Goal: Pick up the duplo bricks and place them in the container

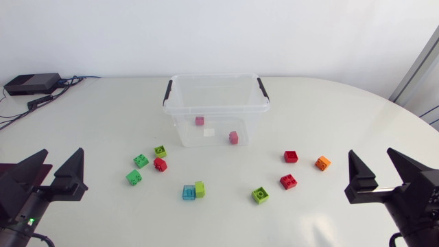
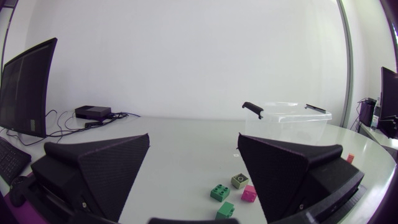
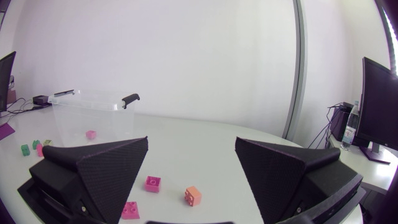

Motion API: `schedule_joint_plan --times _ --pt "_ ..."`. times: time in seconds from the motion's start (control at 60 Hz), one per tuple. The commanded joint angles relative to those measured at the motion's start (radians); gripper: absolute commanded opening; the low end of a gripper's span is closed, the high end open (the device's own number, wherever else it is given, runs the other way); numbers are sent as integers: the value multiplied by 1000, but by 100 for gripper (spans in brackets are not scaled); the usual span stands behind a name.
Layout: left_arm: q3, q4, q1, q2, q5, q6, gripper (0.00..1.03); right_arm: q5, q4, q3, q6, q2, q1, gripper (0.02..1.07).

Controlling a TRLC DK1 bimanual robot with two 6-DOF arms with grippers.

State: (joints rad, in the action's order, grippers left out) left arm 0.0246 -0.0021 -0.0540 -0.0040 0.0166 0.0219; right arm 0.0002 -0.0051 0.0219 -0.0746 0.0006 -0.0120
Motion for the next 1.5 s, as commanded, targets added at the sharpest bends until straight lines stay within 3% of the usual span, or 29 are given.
schedule_joint_plan --times 0.0,0.45,0.65,0.8,0.917,1.0,1.1,1.2,1.383,1.483 --pt "-23 -4 6 -8 -7 -7 99 -5 -4 -22 13 -4 -2 103" --pt "41 -29 3 1 -7 -17 99 -3 7 -2 12 -7 -6 103" --pt "144 -29 17 154 -6 -16 99 -3 11 46 12 18 -6 103" --pt "225 -39 31 291 -6 -16 97 -2 34 108 13 153 -6 103" --pt "334 -104 34 492 -6 -16 96 9 40 188 16 320 -6 102" --pt "456 -236 42 690 -6 -31 96 11 30 228 22 414 -9 102" --pt "578 -380 63 889 -6 -154 96 18 4 279 22 507 -17 102" --pt "649 -453 80 1056 -6 -283 96 23 -111 358 19 593 -26 102" --pt "721 -527 118 1274 -4 -350 96 -6 -262 487 18 832 -88 102" --pt "814 -645 132 1391 28 -392 96 -22 -397 595 10 937 -95 102"
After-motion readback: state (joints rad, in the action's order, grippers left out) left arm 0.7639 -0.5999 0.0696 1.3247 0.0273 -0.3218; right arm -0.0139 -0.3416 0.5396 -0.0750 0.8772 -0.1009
